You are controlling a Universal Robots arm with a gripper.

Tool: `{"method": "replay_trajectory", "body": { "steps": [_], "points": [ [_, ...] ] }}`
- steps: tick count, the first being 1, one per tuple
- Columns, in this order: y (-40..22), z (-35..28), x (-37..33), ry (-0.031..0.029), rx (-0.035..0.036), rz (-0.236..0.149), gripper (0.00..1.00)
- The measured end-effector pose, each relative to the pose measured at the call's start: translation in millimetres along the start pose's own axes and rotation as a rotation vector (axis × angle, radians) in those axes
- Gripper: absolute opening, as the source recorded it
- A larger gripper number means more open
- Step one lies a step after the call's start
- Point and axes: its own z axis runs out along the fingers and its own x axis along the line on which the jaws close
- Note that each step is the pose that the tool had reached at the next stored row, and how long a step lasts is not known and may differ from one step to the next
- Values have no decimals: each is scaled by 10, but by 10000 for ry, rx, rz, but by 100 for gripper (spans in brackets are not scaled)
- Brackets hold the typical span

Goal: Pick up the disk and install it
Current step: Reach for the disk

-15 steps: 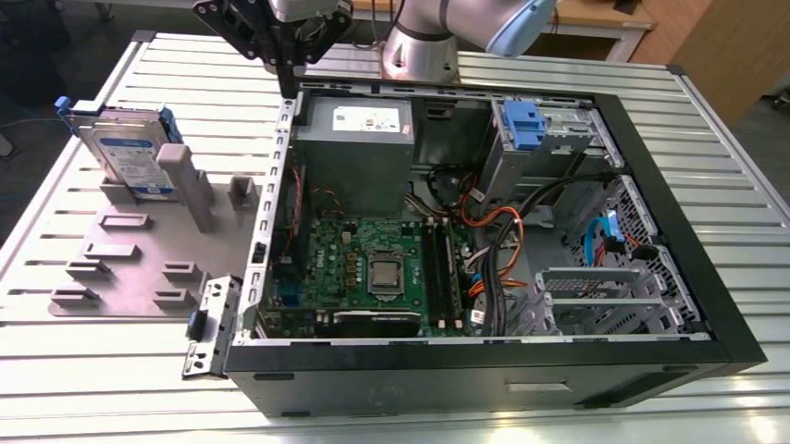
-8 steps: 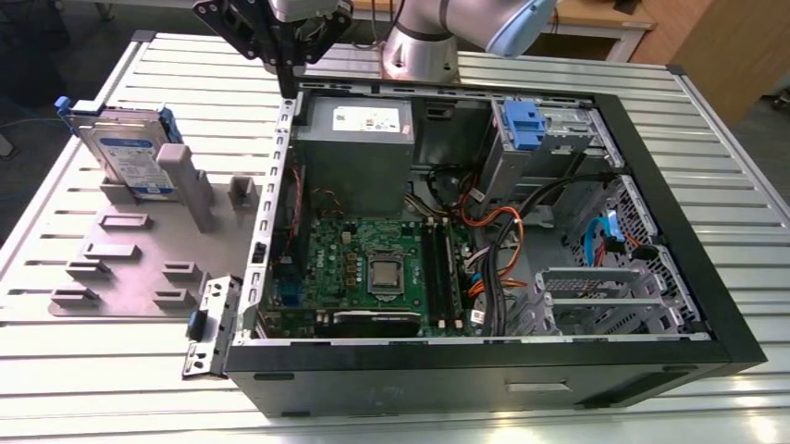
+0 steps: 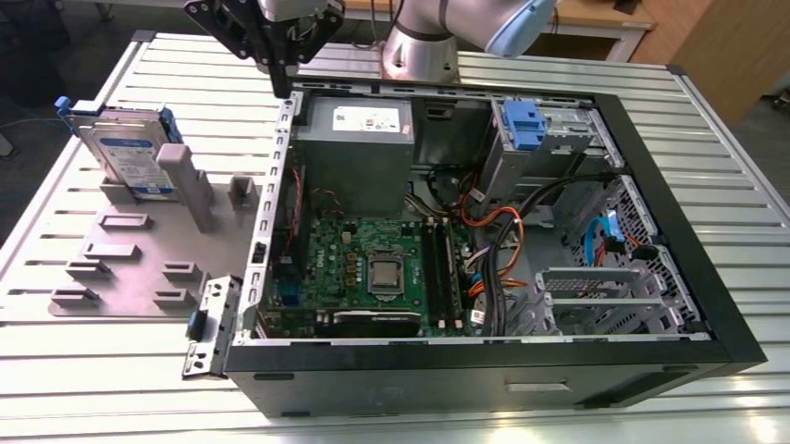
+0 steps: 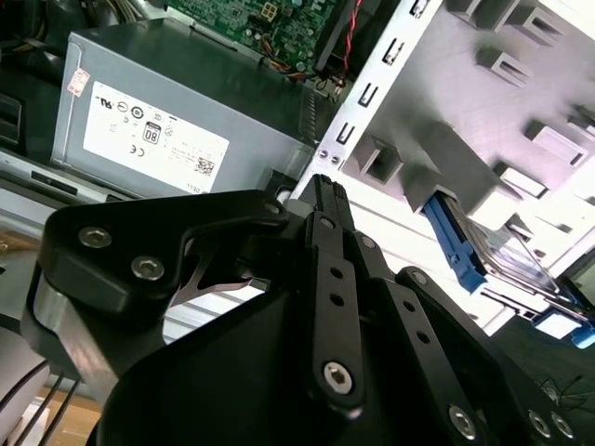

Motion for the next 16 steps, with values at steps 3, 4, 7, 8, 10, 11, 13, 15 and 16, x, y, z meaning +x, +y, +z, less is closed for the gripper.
{"method": "replay_trajectory", "body": {
  "steps": [3,4,7,8,10,11,13,15,16],
  "points": [
    [-2,-1,32,1,1,0,11],
    [-3,-1,39,0,0,0,11],
    [-3,-1,48,0,0,-2,11],
    [-3,-1,48,0,0,-2,11],
    [-4,-1,50,0,0,0,11],
    [-4,-1,50,0,0,-1,11],
    [-4,-1,50,0,0,0,11],
    [-4,-1,50,0,0,0,11],
    [-4,-1,50,0,0,0,11]
  ]
}}
